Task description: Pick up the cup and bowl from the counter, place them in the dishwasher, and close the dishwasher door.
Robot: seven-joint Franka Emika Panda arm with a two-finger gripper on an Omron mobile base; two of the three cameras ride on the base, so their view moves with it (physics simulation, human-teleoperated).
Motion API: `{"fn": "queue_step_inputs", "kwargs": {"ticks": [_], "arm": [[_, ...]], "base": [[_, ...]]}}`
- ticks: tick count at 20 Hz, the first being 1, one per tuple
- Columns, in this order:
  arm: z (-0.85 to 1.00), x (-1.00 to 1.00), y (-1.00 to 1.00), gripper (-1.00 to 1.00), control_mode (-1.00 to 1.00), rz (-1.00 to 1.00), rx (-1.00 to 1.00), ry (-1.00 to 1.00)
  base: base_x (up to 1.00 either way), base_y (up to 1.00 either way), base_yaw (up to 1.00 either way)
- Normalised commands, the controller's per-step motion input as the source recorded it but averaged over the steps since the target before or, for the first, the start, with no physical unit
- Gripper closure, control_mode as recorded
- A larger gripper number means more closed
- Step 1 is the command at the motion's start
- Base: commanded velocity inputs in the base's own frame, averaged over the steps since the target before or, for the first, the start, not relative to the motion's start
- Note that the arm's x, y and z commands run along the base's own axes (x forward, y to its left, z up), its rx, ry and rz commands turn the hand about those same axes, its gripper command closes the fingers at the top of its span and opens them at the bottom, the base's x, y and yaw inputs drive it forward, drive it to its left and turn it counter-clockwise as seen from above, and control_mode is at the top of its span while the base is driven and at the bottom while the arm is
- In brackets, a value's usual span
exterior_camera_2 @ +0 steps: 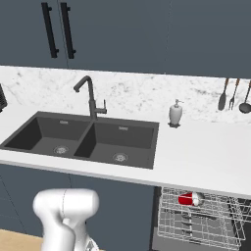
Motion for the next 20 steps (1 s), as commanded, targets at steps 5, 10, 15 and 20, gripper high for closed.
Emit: {"fn": "queue_step_inputs", "kwargs": {"ticks": [5,10,15,20], "arm": [[-0.52,1.00,0.59,-1.00,-1.00,-0.31,0.25,-0.65],[0.39,1.00,0.71,-1.00,-1.00,-0.12,-0.20,-0.30],[1.00,1.00,0.13,-1.00,-1.00,0.00,-0.37,0.21],[0.88,1.00,0.00,-1.00,-1.00,0.01,-0.26,0.42]], "base": [[0.00,0.00,0.00],[0.00,0.00,0.00],[0.00,0.00,0.00],[0.00,0.00,0.00]]}}
